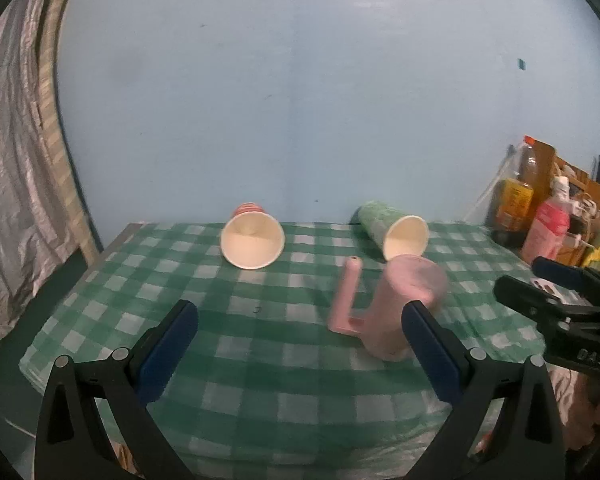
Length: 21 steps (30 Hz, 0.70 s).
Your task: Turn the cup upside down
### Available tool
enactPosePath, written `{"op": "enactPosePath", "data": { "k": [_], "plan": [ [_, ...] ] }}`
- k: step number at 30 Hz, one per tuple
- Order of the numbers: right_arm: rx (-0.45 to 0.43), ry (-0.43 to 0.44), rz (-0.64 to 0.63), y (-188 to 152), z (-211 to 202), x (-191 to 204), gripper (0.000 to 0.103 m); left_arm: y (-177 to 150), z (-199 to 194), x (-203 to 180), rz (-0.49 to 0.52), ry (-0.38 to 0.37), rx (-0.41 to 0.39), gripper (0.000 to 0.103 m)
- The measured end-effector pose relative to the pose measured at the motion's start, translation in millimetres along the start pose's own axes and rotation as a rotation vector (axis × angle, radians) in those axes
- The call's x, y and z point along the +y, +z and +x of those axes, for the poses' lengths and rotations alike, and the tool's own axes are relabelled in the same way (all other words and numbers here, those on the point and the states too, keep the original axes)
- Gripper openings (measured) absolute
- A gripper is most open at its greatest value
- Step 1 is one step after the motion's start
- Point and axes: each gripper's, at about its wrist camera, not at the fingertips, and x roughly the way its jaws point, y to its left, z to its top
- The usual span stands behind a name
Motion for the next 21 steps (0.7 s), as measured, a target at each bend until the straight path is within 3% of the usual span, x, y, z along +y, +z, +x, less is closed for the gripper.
{"op": "enactPosePath", "data": {
  "k": [21],
  "plan": [
    [0.028, 0.001, 0.045, -13, 1, -8, 0.085, -1, -8, -17, 0.05, -0.002, 0.013, 0.103]
  ]
}}
